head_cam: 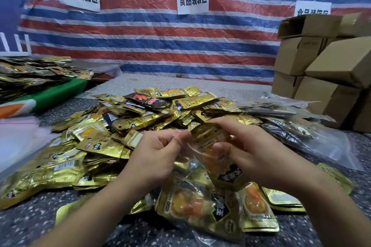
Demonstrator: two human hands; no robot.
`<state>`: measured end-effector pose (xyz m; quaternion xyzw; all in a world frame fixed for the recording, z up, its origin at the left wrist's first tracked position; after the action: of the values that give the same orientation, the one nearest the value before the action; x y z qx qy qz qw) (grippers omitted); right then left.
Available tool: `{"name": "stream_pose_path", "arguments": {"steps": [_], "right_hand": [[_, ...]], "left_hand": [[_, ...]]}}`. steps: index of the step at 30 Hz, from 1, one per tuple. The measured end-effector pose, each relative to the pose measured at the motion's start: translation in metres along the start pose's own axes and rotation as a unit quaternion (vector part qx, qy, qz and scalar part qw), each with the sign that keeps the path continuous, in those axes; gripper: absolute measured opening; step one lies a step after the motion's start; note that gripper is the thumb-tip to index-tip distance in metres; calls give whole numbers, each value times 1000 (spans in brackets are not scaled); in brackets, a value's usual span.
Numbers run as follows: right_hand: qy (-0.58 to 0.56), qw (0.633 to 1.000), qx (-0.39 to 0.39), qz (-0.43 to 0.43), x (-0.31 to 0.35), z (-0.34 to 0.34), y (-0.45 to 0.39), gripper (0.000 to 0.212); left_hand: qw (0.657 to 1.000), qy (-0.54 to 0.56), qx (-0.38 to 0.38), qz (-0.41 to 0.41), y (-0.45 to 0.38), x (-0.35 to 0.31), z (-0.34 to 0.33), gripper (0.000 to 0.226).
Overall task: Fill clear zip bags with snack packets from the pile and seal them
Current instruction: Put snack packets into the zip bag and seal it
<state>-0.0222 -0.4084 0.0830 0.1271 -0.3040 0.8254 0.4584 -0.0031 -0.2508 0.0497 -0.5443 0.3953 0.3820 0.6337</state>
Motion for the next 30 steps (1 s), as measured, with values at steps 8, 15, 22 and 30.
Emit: {"name": "stream_pose_path", "arguments": {"steps": [8, 15, 22, 30], "right_hand": [[56, 994, -86, -40, 7, -6, -1, 30], [194, 978, -12, 73, 21, -35, -2, 23], [57, 986, -155, -26, -19, 16, 7, 45], [-206, 971, 35, -117, -44, -5, 10, 19]], "left_hand": [[998, -45, -14, -32, -1, 2, 6, 36], [993, -96, -12, -62, 2, 2, -2, 33], [996, 48, -57, 45, -3, 14, 8, 42], [981, 154, -81, 86, -5, 15, 14, 44]]}}
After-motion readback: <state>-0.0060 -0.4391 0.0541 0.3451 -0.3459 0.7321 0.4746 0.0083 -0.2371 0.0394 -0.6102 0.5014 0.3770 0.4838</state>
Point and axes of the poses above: each hand's wrist, its own y-axis away from the middle knuckle, its own z-axis out of the back of the hand, x = y × z, the point moved 8 cm from there along -y, towards the middle knuckle, and after that the axes turned 4 degrees about -x, right-handed, at the moved point
